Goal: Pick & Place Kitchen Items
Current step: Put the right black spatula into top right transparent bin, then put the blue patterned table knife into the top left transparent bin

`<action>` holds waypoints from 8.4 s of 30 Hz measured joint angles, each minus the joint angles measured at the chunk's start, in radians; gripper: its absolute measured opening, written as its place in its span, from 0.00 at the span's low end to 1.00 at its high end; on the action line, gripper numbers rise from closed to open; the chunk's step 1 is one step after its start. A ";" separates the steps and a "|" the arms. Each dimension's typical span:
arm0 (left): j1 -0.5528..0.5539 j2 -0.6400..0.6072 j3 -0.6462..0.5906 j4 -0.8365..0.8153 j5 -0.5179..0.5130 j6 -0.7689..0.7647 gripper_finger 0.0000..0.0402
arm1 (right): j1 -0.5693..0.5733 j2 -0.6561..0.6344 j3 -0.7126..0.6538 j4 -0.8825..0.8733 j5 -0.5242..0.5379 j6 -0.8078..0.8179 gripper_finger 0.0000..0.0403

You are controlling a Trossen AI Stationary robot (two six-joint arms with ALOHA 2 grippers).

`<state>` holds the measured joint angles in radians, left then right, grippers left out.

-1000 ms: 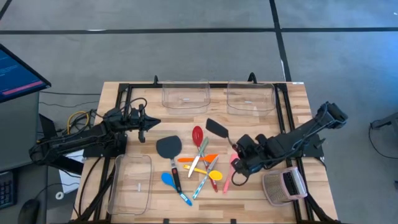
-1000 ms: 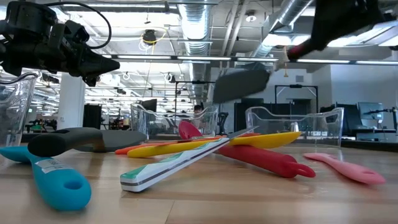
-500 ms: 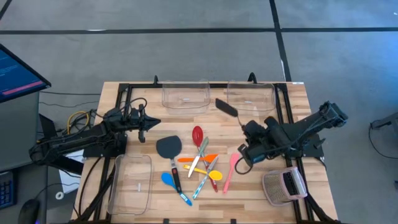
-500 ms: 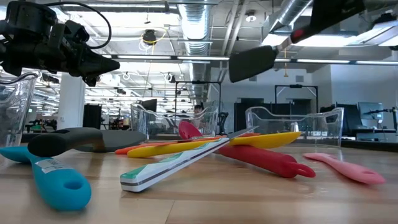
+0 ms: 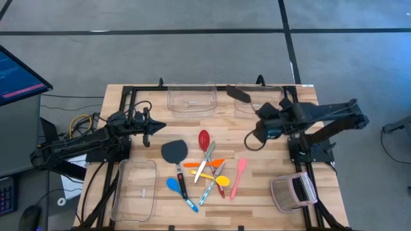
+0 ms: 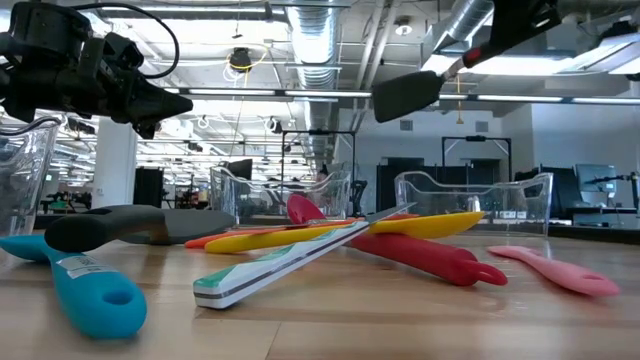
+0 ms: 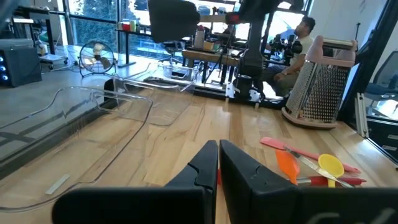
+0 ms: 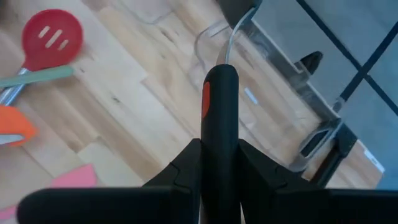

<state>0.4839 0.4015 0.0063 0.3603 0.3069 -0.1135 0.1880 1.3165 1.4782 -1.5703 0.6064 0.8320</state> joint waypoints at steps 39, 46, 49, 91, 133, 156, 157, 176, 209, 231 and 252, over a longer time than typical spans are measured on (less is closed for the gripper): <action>0.000 0.000 0.000 0.009 0.000 0.002 0.02 | -0.826 0.053 -0.196 0.204 -0.396 -0.906 0.16; 0.000 0.007 0.000 0.008 0.000 0.001 0.02 | -0.919 0.110 -0.195 0.215 -0.396 -0.950 0.16; 0.000 0.018 0.000 0.007 0.000 0.000 0.02 | -0.947 0.144 -0.195 0.219 -0.396 -0.965 0.16; 0.000 0.046 0.000 0.009 0.000 0.000 0.02 | -0.735 -0.045 -0.173 0.096 -0.348 -0.578 0.31; 0.000 0.046 0.000 0.015 0.000 0.002 0.02 | 0.319 0.210 -0.173 0.353 0.397 -0.074 0.15; 0.000 0.046 0.000 0.016 0.000 -0.031 0.02 | 0.360 0.555 -0.173 0.398 0.098 -0.114 0.15; 0.000 0.046 0.000 0.016 0.000 -0.037 0.02 | 0.359 0.555 -0.173 0.413 0.097 -0.119 0.15; 0.000 0.047 0.000 0.016 0.000 -0.042 0.02 | 0.248 0.551 -0.171 0.651 0.073 -0.236 0.15; -0.001 0.046 0.000 0.043 0.001 -0.098 0.02 | 0.128 0.543 0.083 0.803 -0.397 -0.829 0.15; -0.519 0.294 0.184 0.138 -0.302 0.066 0.01 | 0.132 0.530 0.083 0.734 -0.395 -0.797 0.02; -0.825 0.894 0.534 0.128 -0.642 0.293 0.01 | 0.132 0.322 -0.220 0.910 -0.391 -0.770 0.00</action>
<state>-0.3416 1.2955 0.5400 0.4882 -0.3355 0.1799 0.3202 1.6387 1.2581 -0.6607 0.2150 0.0621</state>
